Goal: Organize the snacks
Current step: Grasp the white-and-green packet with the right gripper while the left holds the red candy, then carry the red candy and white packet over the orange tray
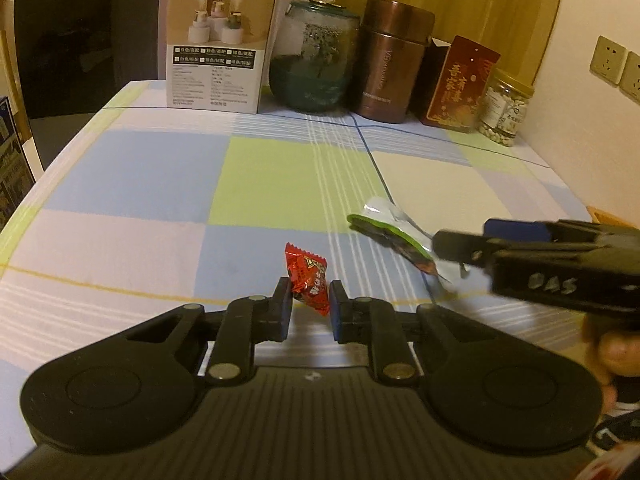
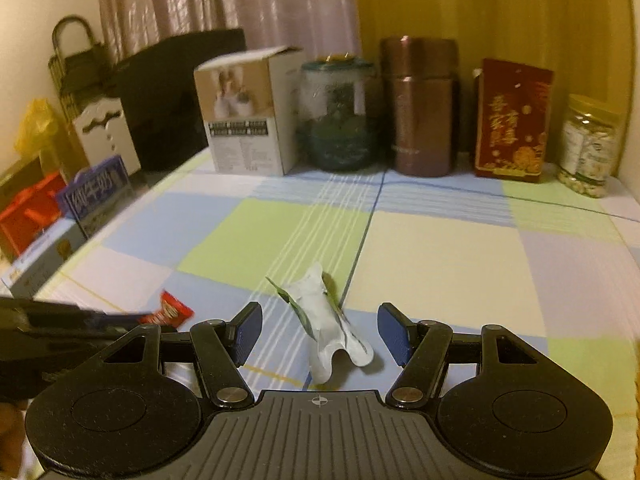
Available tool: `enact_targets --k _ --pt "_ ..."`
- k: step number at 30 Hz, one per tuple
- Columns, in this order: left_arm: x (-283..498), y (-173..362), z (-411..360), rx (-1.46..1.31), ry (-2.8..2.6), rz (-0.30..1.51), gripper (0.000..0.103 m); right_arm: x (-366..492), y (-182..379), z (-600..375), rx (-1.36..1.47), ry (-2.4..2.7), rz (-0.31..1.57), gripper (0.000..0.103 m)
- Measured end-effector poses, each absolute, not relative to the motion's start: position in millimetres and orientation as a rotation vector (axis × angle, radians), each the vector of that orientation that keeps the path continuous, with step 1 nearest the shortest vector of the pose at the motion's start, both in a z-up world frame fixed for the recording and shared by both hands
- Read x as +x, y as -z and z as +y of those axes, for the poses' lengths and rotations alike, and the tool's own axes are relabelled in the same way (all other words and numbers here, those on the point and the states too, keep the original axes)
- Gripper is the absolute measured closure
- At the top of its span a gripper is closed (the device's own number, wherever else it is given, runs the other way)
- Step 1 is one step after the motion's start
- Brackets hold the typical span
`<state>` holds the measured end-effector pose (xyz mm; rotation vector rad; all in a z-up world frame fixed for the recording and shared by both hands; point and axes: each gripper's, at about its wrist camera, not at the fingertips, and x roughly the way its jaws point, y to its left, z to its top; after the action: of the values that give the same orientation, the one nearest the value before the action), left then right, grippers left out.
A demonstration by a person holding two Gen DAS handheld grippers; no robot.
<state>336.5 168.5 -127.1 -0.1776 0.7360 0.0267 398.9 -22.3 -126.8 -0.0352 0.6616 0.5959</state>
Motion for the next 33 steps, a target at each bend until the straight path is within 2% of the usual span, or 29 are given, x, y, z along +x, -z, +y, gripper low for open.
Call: enact_targets --k 4,13,19,33 --pt "339.5 131.4 175.0 -0.198 -0.036 0.747 0.086 414.1 141.5 -8.9 -0.089 -0.607 0.688 0.049" --pt "344.0 133.5 169.7 -0.204 0.003 0.767 0.086 431.5 160.2 -0.2 -0.139 -0.633 0.697 0.054" --pt "344.5 135.5 167.6 -0.213 0.019 0.778 0.086 430.5 162.6 7.4 -0.179 -0.642 0.679 0.071" --pt "332.9 127.4 158.5 -0.195 0.042 0.744 0.086 406.0 146.8 -13.4 -0.067 -0.566 0.746 0.073"
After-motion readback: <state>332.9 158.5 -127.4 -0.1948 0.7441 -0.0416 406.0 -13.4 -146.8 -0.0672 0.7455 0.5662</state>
